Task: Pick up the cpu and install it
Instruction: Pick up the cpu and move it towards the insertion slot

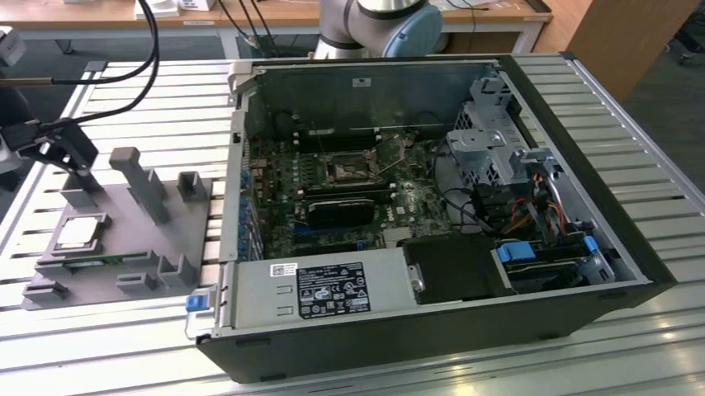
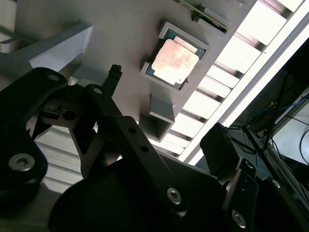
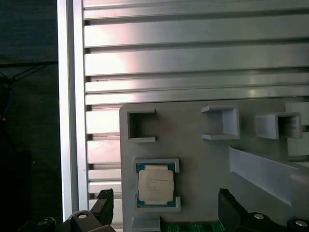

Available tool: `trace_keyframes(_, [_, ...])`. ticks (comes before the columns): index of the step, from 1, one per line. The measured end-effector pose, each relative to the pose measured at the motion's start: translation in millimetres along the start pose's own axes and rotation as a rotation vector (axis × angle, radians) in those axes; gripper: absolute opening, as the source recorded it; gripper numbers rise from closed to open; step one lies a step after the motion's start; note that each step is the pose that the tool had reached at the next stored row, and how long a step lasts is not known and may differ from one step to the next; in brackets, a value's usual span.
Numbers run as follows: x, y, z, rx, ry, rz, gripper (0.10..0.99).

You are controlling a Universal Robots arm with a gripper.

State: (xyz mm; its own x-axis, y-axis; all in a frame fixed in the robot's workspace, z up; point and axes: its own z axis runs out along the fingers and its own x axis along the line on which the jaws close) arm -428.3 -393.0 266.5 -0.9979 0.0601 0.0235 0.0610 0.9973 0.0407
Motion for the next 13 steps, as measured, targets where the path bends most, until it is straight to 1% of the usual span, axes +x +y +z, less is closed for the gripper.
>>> trace_keyframes(9, [-0.1,-0.3,6.9,0.000,0.0001,0.000,0.937])
trace_keyframes(13, [-0.2,-0.4,8.7,0.000,-0.0001,0.000,0.937])
